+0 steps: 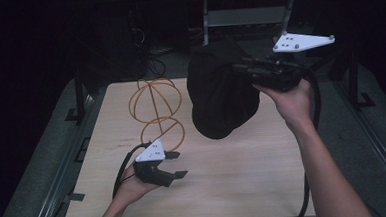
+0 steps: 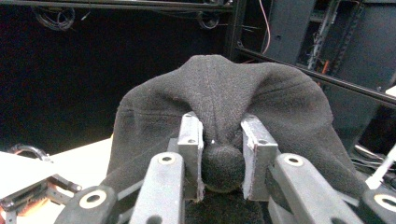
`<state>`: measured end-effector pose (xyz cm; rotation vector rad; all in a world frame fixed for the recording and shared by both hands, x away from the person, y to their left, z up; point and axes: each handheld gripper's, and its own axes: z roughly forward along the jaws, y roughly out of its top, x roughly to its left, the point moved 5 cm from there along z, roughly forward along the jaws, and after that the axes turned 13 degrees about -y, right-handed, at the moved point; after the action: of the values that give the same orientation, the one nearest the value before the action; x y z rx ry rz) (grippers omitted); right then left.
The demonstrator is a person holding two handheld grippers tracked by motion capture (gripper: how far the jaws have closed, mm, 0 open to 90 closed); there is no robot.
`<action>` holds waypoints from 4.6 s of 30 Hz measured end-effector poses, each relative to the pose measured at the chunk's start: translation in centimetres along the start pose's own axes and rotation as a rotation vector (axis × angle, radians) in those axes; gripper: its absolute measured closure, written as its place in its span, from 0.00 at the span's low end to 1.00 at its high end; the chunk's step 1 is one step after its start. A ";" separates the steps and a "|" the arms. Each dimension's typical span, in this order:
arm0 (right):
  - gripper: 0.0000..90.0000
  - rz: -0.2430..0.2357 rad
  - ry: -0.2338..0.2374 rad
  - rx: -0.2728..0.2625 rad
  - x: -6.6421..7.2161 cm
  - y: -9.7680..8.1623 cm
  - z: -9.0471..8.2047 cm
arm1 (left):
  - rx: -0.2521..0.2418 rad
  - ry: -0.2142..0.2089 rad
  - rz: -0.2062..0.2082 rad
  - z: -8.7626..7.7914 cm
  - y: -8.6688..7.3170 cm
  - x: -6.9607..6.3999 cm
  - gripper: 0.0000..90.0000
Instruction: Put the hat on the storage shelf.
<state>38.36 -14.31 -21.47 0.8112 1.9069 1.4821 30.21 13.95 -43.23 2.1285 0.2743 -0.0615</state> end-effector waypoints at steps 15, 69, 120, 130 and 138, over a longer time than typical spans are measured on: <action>0.81 -0.035 0.075 0.010 2.2 3.1 4.0 | 0.008 -0.001 0.016 0.1 -0.2 0.0 0.36; 0.80 -0.023 0.296 0.276 9.5 4.8 21.3 | 0.014 -0.022 0.076 -0.1 0.2 -0.6 0.36; 0.31 0.070 0.255 0.304 6.0 0.6 16.6 | 0.009 -0.030 0.062 0.2 -0.2 -0.9 0.35; 0.29 0.072 0.227 0.309 4.2 -1.1 13.1 | -0.034 -0.005 0.047 -0.9 0.0 -0.4 0.34; 0.29 0.080 0.196 0.316 2.7 -2.3 10.8 | -0.043 0.002 0.046 -1.2 0.0 -0.2 0.34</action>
<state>44.50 -6.03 -26.19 0.9189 2.3199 1.3670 29.89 14.93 -42.55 2.0912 0.2259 -0.0267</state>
